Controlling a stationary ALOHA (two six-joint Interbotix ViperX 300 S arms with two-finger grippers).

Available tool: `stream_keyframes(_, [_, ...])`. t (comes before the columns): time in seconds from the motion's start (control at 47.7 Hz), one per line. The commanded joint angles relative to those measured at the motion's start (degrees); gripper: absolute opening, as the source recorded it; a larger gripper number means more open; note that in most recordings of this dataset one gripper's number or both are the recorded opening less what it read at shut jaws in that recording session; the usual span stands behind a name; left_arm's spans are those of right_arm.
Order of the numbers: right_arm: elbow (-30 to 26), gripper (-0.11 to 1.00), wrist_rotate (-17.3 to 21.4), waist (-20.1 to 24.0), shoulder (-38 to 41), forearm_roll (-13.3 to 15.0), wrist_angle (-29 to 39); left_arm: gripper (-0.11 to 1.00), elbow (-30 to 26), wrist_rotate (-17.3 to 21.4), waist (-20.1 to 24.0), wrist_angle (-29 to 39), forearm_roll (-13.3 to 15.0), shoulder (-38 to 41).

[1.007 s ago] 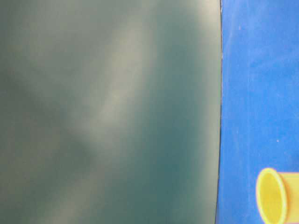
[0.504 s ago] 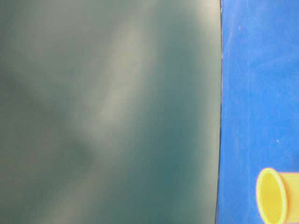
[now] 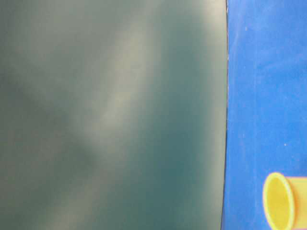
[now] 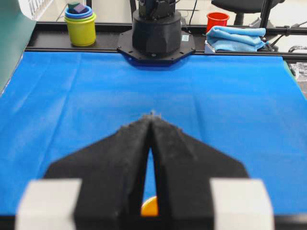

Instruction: Move the block forward with right arm.

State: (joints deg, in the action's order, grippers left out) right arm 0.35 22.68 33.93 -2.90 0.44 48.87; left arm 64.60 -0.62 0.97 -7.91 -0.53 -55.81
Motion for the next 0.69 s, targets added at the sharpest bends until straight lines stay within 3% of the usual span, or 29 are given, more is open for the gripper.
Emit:
stream_keyframes(0.0, [-1.6,0.40,0.0,0.9,-0.6,-0.1,-1.4,0.01,-1.9,-0.2,-0.4,-0.2,-0.2,0.1])
stream_keyframes(0.315, [-1.5,0.40,-0.2,0.9,0.0,0.0,-1.1,0.01,-2.5,-0.1,-0.4,0.8,-0.2,-2.5])
stream_keyframes(0.671, [-1.2,0.40,-0.3,0.9,0.3,0.4,-1.6,0.01,-3.5,0.9,-0.4,7.4,-0.2,-7.1])
